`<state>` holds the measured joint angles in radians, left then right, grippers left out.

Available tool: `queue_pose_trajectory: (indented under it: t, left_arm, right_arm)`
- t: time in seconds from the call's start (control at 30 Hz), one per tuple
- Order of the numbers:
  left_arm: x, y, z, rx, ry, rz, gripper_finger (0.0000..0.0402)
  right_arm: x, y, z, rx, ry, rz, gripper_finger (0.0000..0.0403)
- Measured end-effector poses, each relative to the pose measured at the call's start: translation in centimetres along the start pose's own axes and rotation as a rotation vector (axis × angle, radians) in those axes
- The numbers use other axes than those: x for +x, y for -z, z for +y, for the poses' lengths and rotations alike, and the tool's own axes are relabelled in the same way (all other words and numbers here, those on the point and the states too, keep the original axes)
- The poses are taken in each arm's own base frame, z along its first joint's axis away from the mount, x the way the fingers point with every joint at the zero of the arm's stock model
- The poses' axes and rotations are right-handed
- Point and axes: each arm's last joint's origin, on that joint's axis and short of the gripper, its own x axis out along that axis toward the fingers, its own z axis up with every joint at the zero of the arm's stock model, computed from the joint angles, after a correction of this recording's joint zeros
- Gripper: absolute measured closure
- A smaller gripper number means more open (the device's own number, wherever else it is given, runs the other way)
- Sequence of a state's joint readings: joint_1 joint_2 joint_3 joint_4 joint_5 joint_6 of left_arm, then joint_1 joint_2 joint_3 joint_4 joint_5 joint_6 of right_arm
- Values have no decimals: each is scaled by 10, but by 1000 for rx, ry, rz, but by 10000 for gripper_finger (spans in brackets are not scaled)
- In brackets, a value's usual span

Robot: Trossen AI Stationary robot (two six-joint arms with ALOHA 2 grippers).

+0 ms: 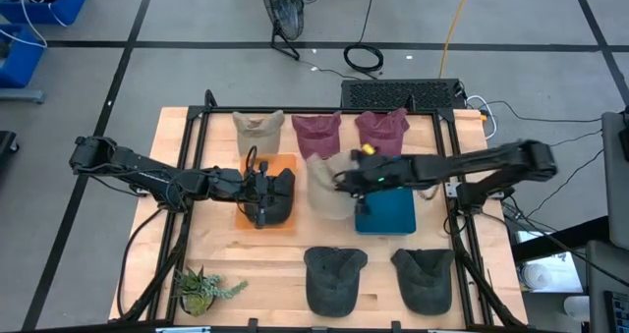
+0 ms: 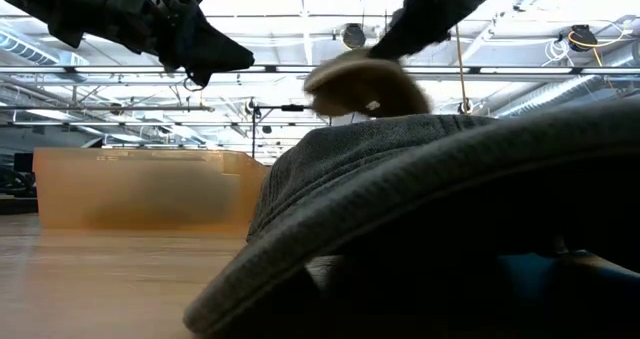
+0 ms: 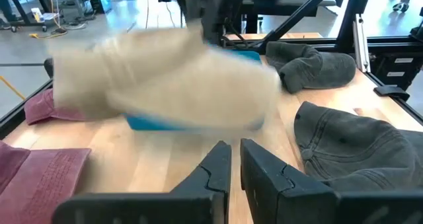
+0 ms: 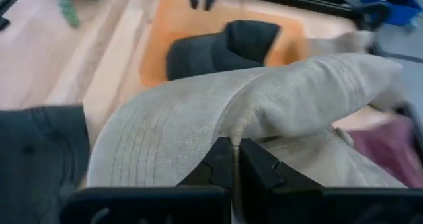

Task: Pick & Place hat
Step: Put the bottom brown cap into the blue bin

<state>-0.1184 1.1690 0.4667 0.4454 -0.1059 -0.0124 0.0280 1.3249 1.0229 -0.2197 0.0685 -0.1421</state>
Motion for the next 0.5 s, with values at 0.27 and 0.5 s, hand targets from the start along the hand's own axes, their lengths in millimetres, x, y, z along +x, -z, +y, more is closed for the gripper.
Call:
queue_pose_trajectory:
  t: [0.27,0.5]
  left_arm:
    - [0,0,0,0,0,-2,360]
    - [0,0,0,-2,0,-1,360]
  right_arm:
    - [-55,18,-2,87,24,178,400]
    - [-41,48,3,108,21,251,400]
